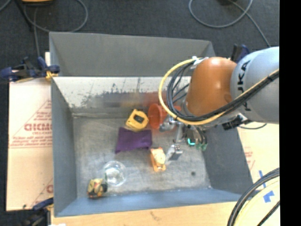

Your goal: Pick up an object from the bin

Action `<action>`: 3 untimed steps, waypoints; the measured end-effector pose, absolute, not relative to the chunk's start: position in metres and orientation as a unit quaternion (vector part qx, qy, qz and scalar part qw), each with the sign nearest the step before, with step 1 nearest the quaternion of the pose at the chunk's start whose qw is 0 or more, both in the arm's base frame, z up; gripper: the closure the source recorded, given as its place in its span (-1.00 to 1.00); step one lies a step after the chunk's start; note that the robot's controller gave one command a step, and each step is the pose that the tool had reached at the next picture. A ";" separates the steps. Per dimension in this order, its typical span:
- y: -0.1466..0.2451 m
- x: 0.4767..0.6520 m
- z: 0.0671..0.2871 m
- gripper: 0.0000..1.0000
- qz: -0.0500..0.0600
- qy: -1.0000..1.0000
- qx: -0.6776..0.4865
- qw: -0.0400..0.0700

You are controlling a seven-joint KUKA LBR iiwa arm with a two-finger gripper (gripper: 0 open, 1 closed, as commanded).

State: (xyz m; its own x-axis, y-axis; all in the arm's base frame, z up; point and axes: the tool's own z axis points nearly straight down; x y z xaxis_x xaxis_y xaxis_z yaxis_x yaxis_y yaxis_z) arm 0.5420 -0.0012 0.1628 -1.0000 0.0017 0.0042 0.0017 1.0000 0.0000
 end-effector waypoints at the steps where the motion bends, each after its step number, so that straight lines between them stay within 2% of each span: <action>1: -0.001 0.543 0.167 -1.00 0.000 -1.000 -0.001 -0.001; 2: 0.000 0.531 0.101 1.00 0.001 -0.991 0.134 0.002; 3: 0.000 0.533 0.099 1.00 0.001 -0.991 0.133 -0.004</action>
Offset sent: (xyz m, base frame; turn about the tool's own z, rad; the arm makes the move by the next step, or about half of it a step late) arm -0.0192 0.0015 -0.0862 -0.2711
